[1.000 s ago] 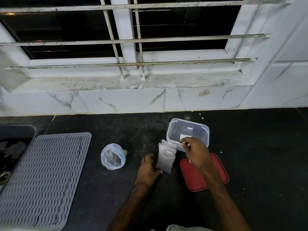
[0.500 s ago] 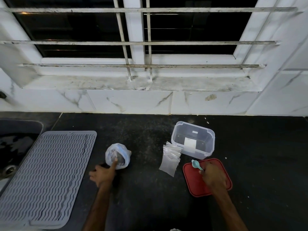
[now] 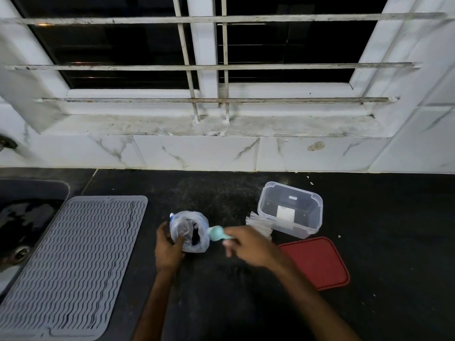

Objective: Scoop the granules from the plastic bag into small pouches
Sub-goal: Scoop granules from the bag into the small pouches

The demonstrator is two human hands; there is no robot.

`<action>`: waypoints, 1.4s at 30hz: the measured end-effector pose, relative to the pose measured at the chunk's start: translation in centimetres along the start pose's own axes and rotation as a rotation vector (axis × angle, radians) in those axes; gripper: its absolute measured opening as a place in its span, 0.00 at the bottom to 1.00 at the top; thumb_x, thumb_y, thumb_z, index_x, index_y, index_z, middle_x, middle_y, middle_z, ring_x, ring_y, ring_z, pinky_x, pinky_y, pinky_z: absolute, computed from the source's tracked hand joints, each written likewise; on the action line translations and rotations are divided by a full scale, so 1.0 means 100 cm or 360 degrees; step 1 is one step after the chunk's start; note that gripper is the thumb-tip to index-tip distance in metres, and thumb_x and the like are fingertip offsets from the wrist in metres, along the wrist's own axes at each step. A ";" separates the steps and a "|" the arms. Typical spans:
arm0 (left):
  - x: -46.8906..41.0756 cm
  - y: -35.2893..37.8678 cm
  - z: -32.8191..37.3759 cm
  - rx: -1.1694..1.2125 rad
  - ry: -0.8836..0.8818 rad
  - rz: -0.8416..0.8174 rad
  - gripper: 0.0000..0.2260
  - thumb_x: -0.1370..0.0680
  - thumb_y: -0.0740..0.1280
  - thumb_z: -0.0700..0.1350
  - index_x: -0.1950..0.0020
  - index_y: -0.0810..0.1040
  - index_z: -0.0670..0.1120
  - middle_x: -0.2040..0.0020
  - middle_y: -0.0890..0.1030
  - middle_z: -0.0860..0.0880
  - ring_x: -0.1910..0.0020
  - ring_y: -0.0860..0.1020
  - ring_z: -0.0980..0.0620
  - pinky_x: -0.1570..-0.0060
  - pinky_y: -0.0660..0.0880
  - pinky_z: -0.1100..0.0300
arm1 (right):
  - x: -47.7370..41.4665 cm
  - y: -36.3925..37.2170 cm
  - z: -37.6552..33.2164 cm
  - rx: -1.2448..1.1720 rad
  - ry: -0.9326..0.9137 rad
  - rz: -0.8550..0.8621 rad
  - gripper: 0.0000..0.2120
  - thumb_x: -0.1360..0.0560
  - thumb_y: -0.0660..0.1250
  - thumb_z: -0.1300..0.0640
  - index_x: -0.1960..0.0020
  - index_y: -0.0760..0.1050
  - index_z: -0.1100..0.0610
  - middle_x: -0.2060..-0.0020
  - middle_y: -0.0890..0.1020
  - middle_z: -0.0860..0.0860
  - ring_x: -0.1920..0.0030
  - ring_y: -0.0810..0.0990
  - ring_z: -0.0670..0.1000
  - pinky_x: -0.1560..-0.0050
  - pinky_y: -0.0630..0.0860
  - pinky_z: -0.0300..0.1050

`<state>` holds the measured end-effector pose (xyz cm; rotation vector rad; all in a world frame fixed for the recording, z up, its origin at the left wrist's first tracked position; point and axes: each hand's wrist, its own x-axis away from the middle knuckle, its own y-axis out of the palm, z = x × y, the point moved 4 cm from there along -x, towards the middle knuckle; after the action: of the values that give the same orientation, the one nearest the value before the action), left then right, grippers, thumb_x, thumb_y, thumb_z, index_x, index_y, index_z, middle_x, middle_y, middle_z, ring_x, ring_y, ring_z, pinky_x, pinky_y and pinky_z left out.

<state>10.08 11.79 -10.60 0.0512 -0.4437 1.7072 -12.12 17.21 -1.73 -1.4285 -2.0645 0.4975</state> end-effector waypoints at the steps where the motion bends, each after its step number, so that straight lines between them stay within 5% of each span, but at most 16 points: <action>1: 0.000 0.002 0.003 -0.0032 0.0027 -0.0056 0.21 0.25 0.72 0.46 0.33 0.71 0.54 0.45 0.80 0.51 0.47 0.81 0.49 0.50 0.81 0.43 | -0.015 0.015 -0.009 0.0002 -0.0049 -0.0103 0.07 0.20 0.61 0.59 0.48 0.78 0.54 0.61 0.84 0.49 0.59 0.82 0.49 0.53 0.76 0.45; 4: 0.002 0.000 0.013 -0.0168 0.0102 -0.0135 0.13 0.24 0.66 0.51 0.39 0.76 0.55 0.47 0.82 0.53 0.48 0.81 0.51 0.49 0.80 0.47 | -0.050 0.044 -0.029 0.0030 -0.0050 -0.0318 0.21 0.20 0.61 0.59 0.29 0.69 0.48 0.45 0.82 0.54 0.49 0.81 0.50 0.46 0.75 0.43; 6: 0.001 -0.003 0.016 -0.0224 0.0133 -0.0134 0.08 0.20 0.64 0.48 0.42 0.78 0.53 0.49 0.82 0.52 0.48 0.81 0.49 0.49 0.78 0.54 | -0.062 0.051 -0.028 0.0046 0.0038 -0.0433 0.30 0.21 0.62 0.62 0.22 0.58 0.47 0.45 0.81 0.59 0.52 0.81 0.52 0.49 0.76 0.44; 8: -0.002 -0.009 0.017 -0.0291 0.0177 -0.0137 0.05 0.19 0.64 0.46 0.48 0.80 0.53 0.52 0.83 0.53 0.50 0.82 0.51 0.55 0.78 0.62 | -0.070 0.056 -0.018 0.0125 0.0092 -0.0536 0.32 0.22 0.62 0.62 0.22 0.56 0.45 0.54 0.83 0.58 0.63 0.80 0.50 0.57 0.78 0.44; 10: 0.000 -0.012 0.015 -0.0288 0.0124 -0.0131 0.09 0.18 0.62 0.51 0.50 0.81 0.52 0.55 0.84 0.51 0.55 0.83 0.53 0.58 0.80 0.57 | -0.075 0.061 -0.007 0.0260 0.0143 -0.0624 0.33 0.22 0.64 0.60 0.23 0.56 0.42 0.60 0.84 0.53 0.66 0.80 0.49 0.60 0.79 0.45; 14: -0.004 -0.011 0.006 -0.0368 0.0017 0.0059 0.12 0.18 0.61 0.51 0.51 0.81 0.47 0.56 0.83 0.47 0.54 0.82 0.48 0.54 0.78 0.52 | -0.072 0.061 -0.007 0.0646 0.0173 -0.0689 0.37 0.27 0.68 0.66 0.25 0.60 0.42 0.55 0.83 0.54 0.58 0.82 0.53 0.55 0.79 0.48; 18: -0.007 0.000 -0.002 -0.0082 -0.0029 0.0041 0.12 0.18 0.60 0.45 0.50 0.81 0.41 0.55 0.84 0.42 0.52 0.82 0.41 0.53 0.80 0.48 | -0.071 0.054 -0.016 0.0701 0.0218 -0.0487 0.23 0.22 0.64 0.57 0.28 0.68 0.49 0.40 0.78 0.56 0.42 0.78 0.58 0.46 0.73 0.49; 21: -0.003 0.004 0.002 0.0044 -0.0059 0.0031 0.12 0.18 0.59 0.44 0.49 0.80 0.40 0.52 0.83 0.40 0.51 0.82 0.42 0.50 0.79 0.47 | -0.074 0.057 -0.018 0.0770 0.0307 -0.0497 0.22 0.20 0.62 0.49 0.27 0.66 0.51 0.36 0.75 0.57 0.37 0.75 0.58 0.40 0.70 0.49; 29: -0.005 -0.003 0.009 -0.0146 0.0024 -0.0078 0.14 0.24 0.71 0.52 0.45 0.76 0.44 0.52 0.82 0.48 0.53 0.82 0.51 0.57 0.79 0.55 | -0.065 0.057 -0.018 0.0712 0.0151 -0.0469 0.29 0.21 0.62 0.58 0.24 0.59 0.42 0.36 0.75 0.54 0.40 0.76 0.57 0.44 0.72 0.49; 34: 0.000 -0.015 0.016 -0.0255 0.0082 0.0231 0.06 0.24 0.69 0.38 0.49 0.75 0.44 0.57 0.79 0.49 0.55 0.79 0.48 0.62 0.73 0.61 | -0.061 0.056 -0.014 0.0817 0.0023 -0.0421 0.31 0.21 0.61 0.59 0.23 0.55 0.41 0.40 0.76 0.60 0.44 0.77 0.59 0.45 0.72 0.52; 42: 0.000 -0.025 0.021 -0.0685 0.0070 0.0377 0.08 0.21 0.62 0.40 0.42 0.73 0.44 0.53 0.78 0.45 0.54 0.78 0.44 0.55 0.74 0.51 | -0.068 0.058 -0.021 0.1290 0.0044 -0.0377 0.28 0.21 0.63 0.56 0.24 0.59 0.45 0.41 0.77 0.58 0.43 0.77 0.59 0.44 0.73 0.53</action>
<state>11.99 11.44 -7.99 -0.3627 -0.8000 1.8038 -4.85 12.93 -5.24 -0.6964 -1.6635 1.0468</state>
